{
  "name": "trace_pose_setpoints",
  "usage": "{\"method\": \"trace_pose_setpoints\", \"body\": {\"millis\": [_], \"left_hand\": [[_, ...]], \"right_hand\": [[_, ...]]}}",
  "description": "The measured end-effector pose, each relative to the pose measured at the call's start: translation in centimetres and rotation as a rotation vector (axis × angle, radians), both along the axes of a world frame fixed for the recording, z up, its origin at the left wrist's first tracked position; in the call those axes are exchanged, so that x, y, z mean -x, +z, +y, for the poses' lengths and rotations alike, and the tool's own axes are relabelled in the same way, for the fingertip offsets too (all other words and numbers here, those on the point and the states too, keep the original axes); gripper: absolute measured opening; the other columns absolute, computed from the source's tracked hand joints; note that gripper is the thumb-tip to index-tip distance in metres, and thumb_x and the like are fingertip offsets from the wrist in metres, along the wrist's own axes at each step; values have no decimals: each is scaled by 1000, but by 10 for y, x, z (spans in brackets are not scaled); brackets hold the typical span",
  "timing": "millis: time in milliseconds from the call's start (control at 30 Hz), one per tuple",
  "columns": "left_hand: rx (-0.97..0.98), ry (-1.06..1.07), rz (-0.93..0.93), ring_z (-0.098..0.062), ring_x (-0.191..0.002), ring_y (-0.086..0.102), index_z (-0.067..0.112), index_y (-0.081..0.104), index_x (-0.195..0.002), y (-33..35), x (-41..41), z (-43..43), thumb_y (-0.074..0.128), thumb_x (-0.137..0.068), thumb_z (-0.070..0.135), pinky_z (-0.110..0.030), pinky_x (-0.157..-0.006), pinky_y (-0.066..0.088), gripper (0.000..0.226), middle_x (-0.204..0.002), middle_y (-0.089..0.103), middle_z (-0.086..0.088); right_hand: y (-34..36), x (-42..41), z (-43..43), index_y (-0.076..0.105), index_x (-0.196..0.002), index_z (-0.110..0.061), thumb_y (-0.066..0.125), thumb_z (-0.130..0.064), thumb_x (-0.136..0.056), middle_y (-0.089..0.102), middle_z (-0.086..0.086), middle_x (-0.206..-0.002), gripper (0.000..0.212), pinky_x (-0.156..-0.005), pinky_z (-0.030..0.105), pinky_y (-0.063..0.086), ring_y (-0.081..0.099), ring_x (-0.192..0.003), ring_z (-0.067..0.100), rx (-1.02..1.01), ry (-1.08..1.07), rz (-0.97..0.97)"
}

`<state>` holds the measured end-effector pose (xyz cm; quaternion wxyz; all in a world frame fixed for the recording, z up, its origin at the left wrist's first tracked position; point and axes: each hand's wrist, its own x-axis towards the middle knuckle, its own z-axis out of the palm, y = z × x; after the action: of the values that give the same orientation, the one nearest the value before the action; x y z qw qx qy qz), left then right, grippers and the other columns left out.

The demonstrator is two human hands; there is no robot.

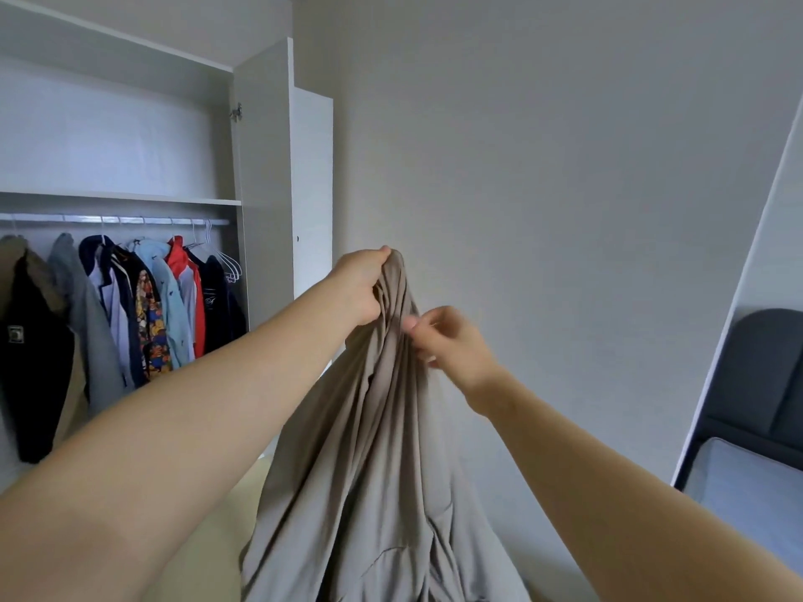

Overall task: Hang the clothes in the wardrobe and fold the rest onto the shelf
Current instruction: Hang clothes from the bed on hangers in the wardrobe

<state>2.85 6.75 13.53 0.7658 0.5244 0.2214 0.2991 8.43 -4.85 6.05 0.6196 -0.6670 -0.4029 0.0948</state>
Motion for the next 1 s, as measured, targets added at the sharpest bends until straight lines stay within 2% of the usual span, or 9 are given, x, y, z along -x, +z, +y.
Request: {"method": "trace_pose_setpoints", "body": {"millis": [67,133,300,500,700,767,833,900,1000], "left_hand": [[-26,4,6,-16,-64,55,11,58,-77,-1,1,-1,56,-93,24,-29,-72,52,21,-70,57,-4],[-87,10,-2,-15,-61,53,15,54,-72,-1,2,2,55,-94,22,-25,-60,47,23,-69,55,-3],[-150,15,-11,-16,-65,51,14,54,-77,-3,7,8,52,-95,20,-26,-59,45,19,-73,54,-5],[-245,-84,-111,-12,-67,58,10,57,-85,-15,24,16,43,-97,2,-22,-61,49,20,-81,59,-5],[-721,-448,325,-7,-113,50,34,35,-131,-69,53,33,50,-95,33,-23,-81,46,39,-128,44,16],[-906,-515,487,-6,-102,57,28,35,-126,-88,55,32,60,-89,29,-17,-74,50,44,-118,48,14],[-1149,-389,626,-19,-90,64,20,48,-97,-100,53,29,61,-88,19,-23,-72,53,16,-99,57,2],[-1100,-199,603,-32,-76,66,16,50,-74,-99,52,37,57,-89,12,-33,-67,57,17,-80,58,-7],[-602,-89,371,-20,-61,57,12,52,-75,-79,51,54,51,-90,2,-26,-52,54,19,-73,56,-7]], "right_hand": [[-3,5,1,55,-72,-17,63,-15,-87,58,1,-75,17,-69,28,47,54,-69,15,265,40,-99],[-5,4,2,53,-71,-17,52,-7,-91,60,2,-76,22,-70,28,49,56,-67,16,241,52,9],[-3,11,13,47,-98,-20,60,-30,-90,61,0,-97,18,-78,31,52,61,-82,14,134,276,176],[-11,22,31,60,-99,-14,44,-11,-96,65,5,-96,17,-78,36,54,62,-84,19,95,171,154],[-2,1,39,55,-84,-14,41,-7,-98,61,8,-88,22,-91,39,47,60,-83,21,-303,34,563],[2,-3,40,52,-83,-18,42,-9,-98,59,4,-85,20,-89,38,47,58,-83,20,-335,-4,585],[6,-3,39,53,-82,-20,43,-10,-97,59,1,-82,21,-81,32,49,58,-81,18,-322,-31,560],[8,-6,34,55,-80,-22,44,-10,-96,60,-2,-81,23,-72,27,49,57,-79,15,-276,-68,480],[3,-14,22,55,-81,-24,43,-8,-95,60,-2,-86,24,-84,31,48,56,-89,18,-208,-143,311]]}}
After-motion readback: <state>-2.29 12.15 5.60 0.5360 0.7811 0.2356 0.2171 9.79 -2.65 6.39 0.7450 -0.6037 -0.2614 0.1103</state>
